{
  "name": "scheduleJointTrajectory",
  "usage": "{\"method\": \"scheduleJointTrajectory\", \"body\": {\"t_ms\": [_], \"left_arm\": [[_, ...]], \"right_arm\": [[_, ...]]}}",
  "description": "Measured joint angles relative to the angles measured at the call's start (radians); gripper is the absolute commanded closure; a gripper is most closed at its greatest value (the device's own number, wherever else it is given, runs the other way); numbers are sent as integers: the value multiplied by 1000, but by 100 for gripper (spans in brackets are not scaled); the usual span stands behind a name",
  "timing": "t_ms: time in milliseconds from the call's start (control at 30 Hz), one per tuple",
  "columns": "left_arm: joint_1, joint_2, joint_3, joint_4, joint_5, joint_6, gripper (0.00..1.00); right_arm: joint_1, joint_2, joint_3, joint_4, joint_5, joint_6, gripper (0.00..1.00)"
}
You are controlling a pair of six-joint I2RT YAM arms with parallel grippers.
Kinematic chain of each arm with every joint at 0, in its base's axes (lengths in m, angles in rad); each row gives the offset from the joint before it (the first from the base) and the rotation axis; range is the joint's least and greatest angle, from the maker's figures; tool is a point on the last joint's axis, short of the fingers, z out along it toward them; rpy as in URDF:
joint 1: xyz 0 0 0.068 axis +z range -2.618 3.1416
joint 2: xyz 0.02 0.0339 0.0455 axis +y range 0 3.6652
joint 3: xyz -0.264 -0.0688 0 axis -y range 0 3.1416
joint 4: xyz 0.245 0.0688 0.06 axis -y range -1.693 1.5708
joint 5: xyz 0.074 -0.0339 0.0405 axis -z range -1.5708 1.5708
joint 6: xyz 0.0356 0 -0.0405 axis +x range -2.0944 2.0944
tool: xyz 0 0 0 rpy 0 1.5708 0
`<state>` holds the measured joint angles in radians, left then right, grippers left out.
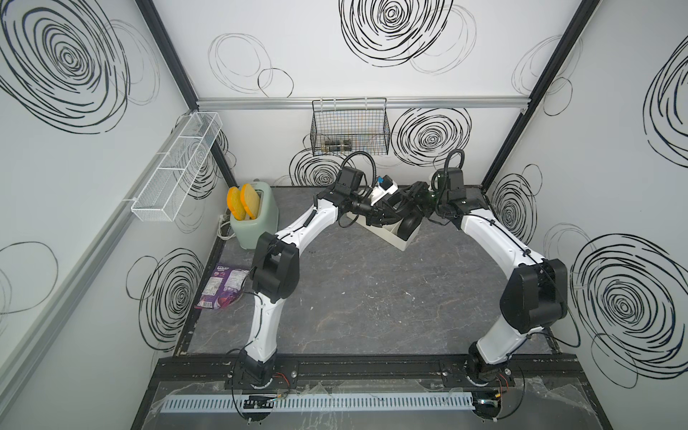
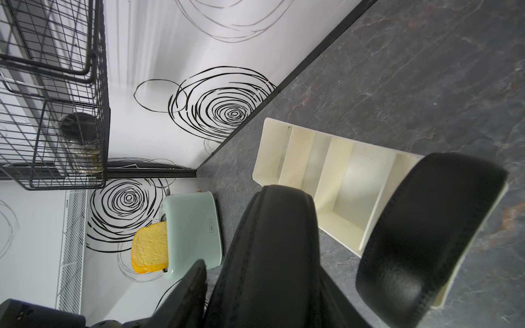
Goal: Place the belts into the storage roll
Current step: Adjust the belt.
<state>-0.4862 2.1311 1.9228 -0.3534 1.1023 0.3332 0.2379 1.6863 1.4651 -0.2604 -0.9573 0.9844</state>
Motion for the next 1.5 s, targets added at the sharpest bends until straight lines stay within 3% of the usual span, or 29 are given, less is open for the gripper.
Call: {"method": "scheduleJointTrajectory", "body": {"t_ms": [200, 300, 400, 800, 1000, 1067, 1233, 1500], "left_arm": [[7, 0, 0, 11, 2, -13, 100], [18, 0, 0, 45, 12, -50, 100], [32, 0, -6, 88, 32, -98, 100], [85, -7, -111, 438, 131, -351, 100], [90, -14, -119, 547, 144, -445, 100], [90, -14, -121, 565, 146, -469, 100], [96, -21, -121, 529, 153, -460, 100], [89, -35, -121, 516, 154, -444, 100]], "right_arm": [[5, 4, 10, 10, -1, 11, 54], [4, 3, -18, 77, -4, 45, 45], [4, -2, -66, 171, -10, 90, 42], [3, -48, -164, 541, -14, 263, 41], [3, -49, -179, 586, -29, 328, 32], [3, -49, -178, 530, -31, 311, 22], [-4, -51, -182, 444, -38, 282, 20], [8, -64, -237, 645, -75, 387, 20]]}}
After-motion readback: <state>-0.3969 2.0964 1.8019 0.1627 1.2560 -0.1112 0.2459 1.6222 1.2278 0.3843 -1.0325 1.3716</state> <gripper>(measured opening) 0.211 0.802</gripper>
